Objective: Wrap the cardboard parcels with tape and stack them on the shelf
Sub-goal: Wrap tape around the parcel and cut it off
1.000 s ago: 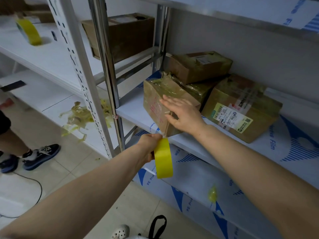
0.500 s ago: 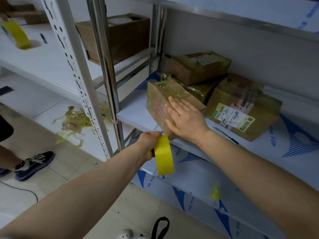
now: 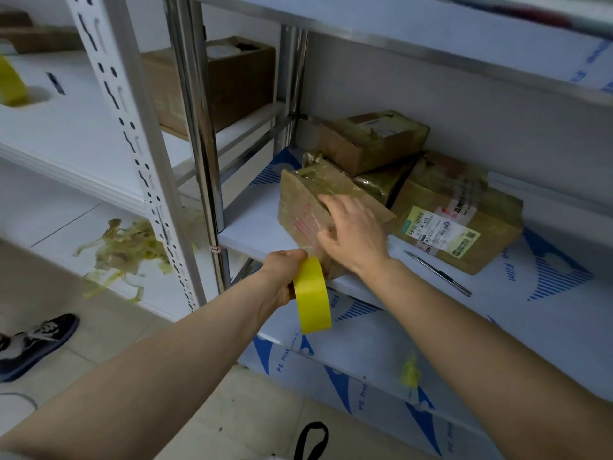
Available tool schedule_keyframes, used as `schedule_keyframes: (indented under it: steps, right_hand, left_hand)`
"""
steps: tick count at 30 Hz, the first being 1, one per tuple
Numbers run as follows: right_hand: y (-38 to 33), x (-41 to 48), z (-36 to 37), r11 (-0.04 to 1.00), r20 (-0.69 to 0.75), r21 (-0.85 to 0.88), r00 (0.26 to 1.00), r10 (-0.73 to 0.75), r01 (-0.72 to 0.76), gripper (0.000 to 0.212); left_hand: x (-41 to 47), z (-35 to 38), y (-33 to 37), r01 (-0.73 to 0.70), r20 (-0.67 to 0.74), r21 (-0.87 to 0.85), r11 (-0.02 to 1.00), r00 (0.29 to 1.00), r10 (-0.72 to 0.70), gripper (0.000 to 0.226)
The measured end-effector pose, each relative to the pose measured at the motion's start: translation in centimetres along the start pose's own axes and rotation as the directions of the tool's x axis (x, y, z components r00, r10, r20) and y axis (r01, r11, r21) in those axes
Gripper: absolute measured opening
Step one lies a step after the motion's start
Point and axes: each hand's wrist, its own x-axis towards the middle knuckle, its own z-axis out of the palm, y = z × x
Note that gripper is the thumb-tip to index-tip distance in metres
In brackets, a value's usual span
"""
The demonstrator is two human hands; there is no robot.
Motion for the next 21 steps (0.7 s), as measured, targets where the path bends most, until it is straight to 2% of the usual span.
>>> schedule_keyframes:
  steps: [5, 11, 17, 21]
  right_hand:
    - [-1.0, 1.3, 1.5, 0.97, -0.008, -0.204, 0.991, 0.135, -0.134, 0.048]
    - [-0.7, 2.8, 0.9, 0.953, 0.085, -0.299, 0.994, 0.072, -0.043, 0.051]
    - [0.1, 1.2, 1.6, 0.964, 0.141, -0.265, 0.989, 0.055, -0.015, 0.063]
    - [-0.4, 1.4, 1.4, 0.96, 0.127, -0.278, 0.99, 0.06, -0.022, 0.054]
  left_hand:
    - [0.5, -0.6, 0.7, 0.007, 0.001, 0.046, 0.999, 1.0, -0.007, 0.015]
    - [0.8, -1.2, 1.2, 0.014, 0.004, 0.067, 0.998, 1.0, -0.014, 0.018]
    - [1.4, -1.4, 1.6, 0.004, 0.023, 0.068, 0.998, 1.0, -0.006, 0.018]
    - [1.7, -1.7, 1.8, -0.001, 0.056, 0.12, 0.993, 0.998, -0.006, 0.015]
